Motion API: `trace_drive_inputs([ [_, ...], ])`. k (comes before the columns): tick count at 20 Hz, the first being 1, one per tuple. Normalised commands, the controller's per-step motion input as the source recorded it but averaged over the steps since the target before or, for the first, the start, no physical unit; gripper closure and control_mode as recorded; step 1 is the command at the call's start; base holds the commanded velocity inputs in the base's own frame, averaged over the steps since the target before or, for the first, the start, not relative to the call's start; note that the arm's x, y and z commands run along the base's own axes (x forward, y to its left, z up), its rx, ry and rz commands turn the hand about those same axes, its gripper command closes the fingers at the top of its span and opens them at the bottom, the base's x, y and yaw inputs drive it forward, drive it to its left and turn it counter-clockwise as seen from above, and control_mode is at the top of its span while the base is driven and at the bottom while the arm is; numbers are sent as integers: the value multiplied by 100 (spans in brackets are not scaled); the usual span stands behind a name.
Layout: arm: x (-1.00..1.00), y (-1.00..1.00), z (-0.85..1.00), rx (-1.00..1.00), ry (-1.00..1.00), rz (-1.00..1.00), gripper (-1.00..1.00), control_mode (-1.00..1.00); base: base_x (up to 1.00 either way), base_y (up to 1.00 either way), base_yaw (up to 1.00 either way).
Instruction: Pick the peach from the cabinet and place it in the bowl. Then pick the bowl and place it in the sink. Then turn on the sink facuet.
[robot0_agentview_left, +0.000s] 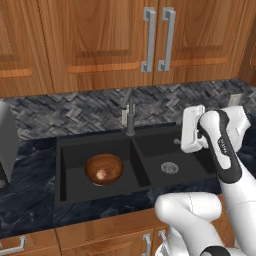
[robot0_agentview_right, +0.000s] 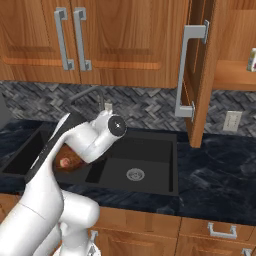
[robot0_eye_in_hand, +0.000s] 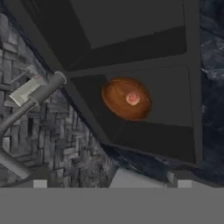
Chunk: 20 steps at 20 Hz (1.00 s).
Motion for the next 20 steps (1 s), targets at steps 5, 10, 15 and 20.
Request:
trace_drive_inputs([
  [5, 61, -3, -27, 45, 12, -23, -100, -100, 0, 0, 0],
  [10, 65, 0, -16, 32, 0, -23, -100, -100, 0, 0, 0],
  [15, 55, 0, 0, 27, 0, -14, -100, -100, 0, 0, 0],
  [20, 19, -3, 0, 19, 0, 0, -100, -100, 0, 0, 0],
])
